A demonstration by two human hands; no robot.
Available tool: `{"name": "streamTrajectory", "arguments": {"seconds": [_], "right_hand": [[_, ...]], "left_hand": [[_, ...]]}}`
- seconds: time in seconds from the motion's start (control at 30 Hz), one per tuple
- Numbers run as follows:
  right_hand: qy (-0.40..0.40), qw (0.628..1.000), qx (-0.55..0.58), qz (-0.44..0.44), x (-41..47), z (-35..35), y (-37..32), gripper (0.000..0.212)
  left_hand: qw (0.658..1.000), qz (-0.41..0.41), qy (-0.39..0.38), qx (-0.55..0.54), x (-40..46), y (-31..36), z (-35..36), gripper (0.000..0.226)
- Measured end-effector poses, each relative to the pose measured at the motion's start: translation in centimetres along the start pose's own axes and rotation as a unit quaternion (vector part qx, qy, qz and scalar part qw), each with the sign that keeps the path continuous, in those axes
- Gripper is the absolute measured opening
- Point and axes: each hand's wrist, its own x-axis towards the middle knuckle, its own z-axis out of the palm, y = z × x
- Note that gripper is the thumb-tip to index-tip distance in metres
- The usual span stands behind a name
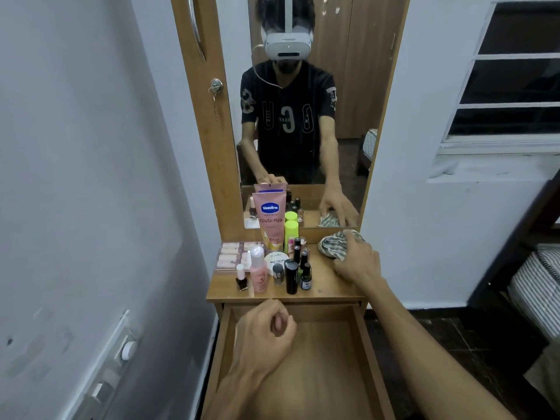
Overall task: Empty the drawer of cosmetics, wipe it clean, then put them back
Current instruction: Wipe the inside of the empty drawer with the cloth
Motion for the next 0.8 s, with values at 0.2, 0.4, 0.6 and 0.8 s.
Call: {"name": "streamTrajectory", "arguments": {"seconds": [0.2, 0.4, 0.6, 0.8], "right_hand": [[0.035, 0.997, 0.065, 0.028, -2.6, -0.7, 1.8, 0.042], [0.019, 0.983, 0.174, 0.06, -9.4, -2.6, 2.5, 0.021], [-0.025, 0.985, 0.161, 0.056, -15.4, 0.1, 0.8, 0.021], [-0.017, 0.998, 0.002, 0.054, -14.2, 3.6, 0.0, 0.027]], "left_hand": [[0.998, -0.064, -0.014, 0.025, -1.4, -1.0, 0.2, 0.023], [0.971, -0.19, 0.048, 0.135, -2.7, -2.8, -1.5, 0.013], [0.938, -0.262, -0.022, 0.225, -2.5, -5.1, -3.0, 0.047], [0.933, -0.291, -0.075, 0.198, -2.6, -6.3, -3.7, 0.051]]}}
